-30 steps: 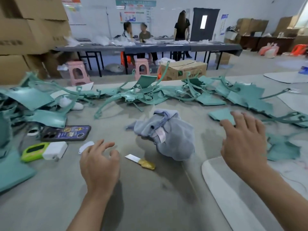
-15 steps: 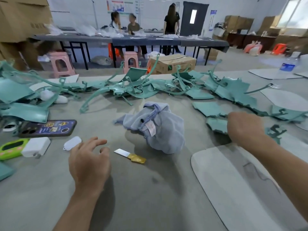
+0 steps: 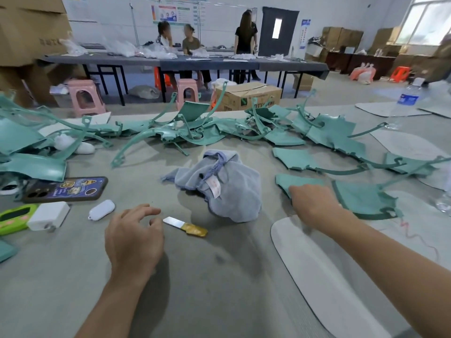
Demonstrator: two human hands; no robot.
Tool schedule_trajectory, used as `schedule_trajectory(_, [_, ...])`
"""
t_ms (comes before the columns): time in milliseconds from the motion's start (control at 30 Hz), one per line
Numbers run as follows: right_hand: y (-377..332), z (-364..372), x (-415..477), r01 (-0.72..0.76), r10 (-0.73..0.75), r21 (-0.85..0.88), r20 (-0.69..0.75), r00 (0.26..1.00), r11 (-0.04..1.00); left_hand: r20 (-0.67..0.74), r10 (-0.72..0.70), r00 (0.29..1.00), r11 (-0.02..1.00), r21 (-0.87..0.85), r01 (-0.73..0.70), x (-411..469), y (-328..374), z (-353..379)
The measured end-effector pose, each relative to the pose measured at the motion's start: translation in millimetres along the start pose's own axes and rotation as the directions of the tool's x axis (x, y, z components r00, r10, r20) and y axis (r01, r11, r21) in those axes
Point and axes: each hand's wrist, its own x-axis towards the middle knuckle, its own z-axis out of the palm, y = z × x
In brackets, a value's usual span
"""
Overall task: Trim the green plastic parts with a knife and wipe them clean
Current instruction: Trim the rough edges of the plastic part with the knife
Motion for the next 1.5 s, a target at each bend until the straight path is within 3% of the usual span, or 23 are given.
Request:
schedule_trajectory(67, [2.6,-6.7,-3.7,-0.026,0.031,0.051,-0.099,0.995,0.998,-0.001,0.012,1.000,1.000,-0.004,-0.012,0.2,-1.0,-0.4])
schedule_trajectory(133, [5.3,-23.6,-6.6,-0.070,0.132,0.224,-0.274,0.953,0.972,-0.009,0.022,1.000,1.000,-0.020,-0.022,1.2,-0.6,-0.9])
schedule_trajectory(200, [5.6,-50.3,-10.7,-0.008,0.272,0.491,-0.469,0.840,0.871,-0.019,0.012,1.000,0.999,-0.030,-0.012,1.2,2.8,-0.9])
schedule_trajectory(267, [-0.5,-81.0,-14.8,0.147,0.373,0.698,-0.535,0.758,0.701,-0.022,0.009,1.000,0.999,-0.042,-0.010,-1.0,6.7,-2.0])
schedule_trajectory(300, [-4.7,-95.6,-14.7,0.208,0.406,0.789,-0.499,0.766,0.578,-0.021,0.020,1.000,0.998,-0.052,-0.021,-2.0,8.7,-2.8])
schedule_trajectory(367, [-19.2,-118.6,-14.8,0.229,0.403,0.947,-0.305,0.863,0.226,-0.019,0.046,0.999,0.995,-0.087,-0.047,-4.1,11.6,-6.1])
schedule_trajectory(433, [-40.9,-133.5,-16.4,0.174,0.265,0.977,-0.137,0.954,-0.120,-0.030,0.060,0.998,0.985,-0.161,-0.064,-3.7,13.2,-10.6])
schedule_trajectory(500, [-65.6,-139.4,-18.3,0.069,0.114,0.926,-0.028,0.993,-0.372,-0.021,0.054,0.998,0.954,-0.293,-0.058,-3.6,14.2,-13.7])
schedule_trajectory(667, [-129.8,-130.4,-22.4,-0.275,-0.143,0.715,0.241,0.960,-0.642,0.039,0.110,0.993,0.753,-0.656,-0.058,-6.6,16.7,-14.6])
schedule_trajectory(700, [-141.7,-128.2,-23.6,-0.343,-0.198,0.636,0.290,0.936,-0.691,0.051,0.086,0.995,0.704,-0.709,-0.025,-6.4,16.2,-15.5])
schedule_trajectory(767, [-164.1,-123.8,-27.9,-0.400,-0.251,0.527,0.333,0.909,-0.750,0.172,-0.081,0.982,0.484,-0.854,0.189,-2.9,19.7,-20.1])
schedule_trajectory(833, [-188.7,-113.3,-30.6,-0.359,-0.217,0.602,0.296,0.930,-0.713,0.309,-0.161,0.937,0.257,-0.904,0.342,3.1,23.6,-23.6])
schedule_trajectory(900, [-208.4,-103.2,-32.9,-0.250,-0.163,0.785,0.190,0.968,-0.567,0.394,-0.217,0.893,0.158,-0.889,0.430,9.7,27.0,-26.9])
schedule_trajectory(1000, [-213.7,-86.4,-26.5,-0.027,-0.137,0.963,-0.010,0.991,-0.269,0.524,-0.348,0.777,0.055,-0.816,0.575,21.3,19.7,-32.8])
schedule_trajectory(1100, [-194.8,-74.6,-22.1,0.274,-0.180,0.945,-0.242,0.954,0.181,0.595,-0.422,0.684,-0.030,-0.763,0.646,34.8,1.5,-43.9])
schedule_trajectory(1167, [-177.3,-67.7,-8.3,0.415,-0.168,0.809,-0.381,0.909,0.415,0.597,-0.445,0.667,0.015,-0.740,0.672,42.8,-11.7,-48.9])
schedule_trajectory(1200, [-166.8,-67.3,2.0,0.416,-0.148,0.744,-0.402,0.904,0.523,0.597,-0.445,0.668,0.060,-0.724,0.687,45.4,-17.2,-50.0])
schedule_trajectory(1267, [-142.5,-71.3,18.6,0.243,-0.041,0.589,-0.334,0.942,0.771,0.601,-0.442,0.666,0.170,-0.673,0.720,48.7,-24.8,-51.7])
schedule_trajectory(1300, [-131.7,-73.5,21.6,0.127,0.052,0.521,-0.316,0.947,0.844,0.602,-0.445,0.663,0.225,-0.642,0.733,49.8,-28.1,-51.3])
schedule_trajectory(1333, [-126.4,-74.3,20.4,0.099,0.119,0.519,-0.371,0.921,0.849,0.598,-0.449,0.664,0.279,-0.612,0.740,50.2,-31.0,-51.1])
schedule_trajectory(1433, [-142.9,-72.6,-8.0,0.396,0.047,0.560,-0.617,0.786,0.728,0.569,-0.444,0.692,0.408,-0.559,0.721,52.7,-37.3,-46.9])
schedule_trajectory(1500, [-163.3,-63.1,-30.6,0.377,-0.081,0.573,-0.474,0.877,0.727,0.539,-0.456,0.708,0.488,-0.514,0.705,51.7,-37.7,-41.6])
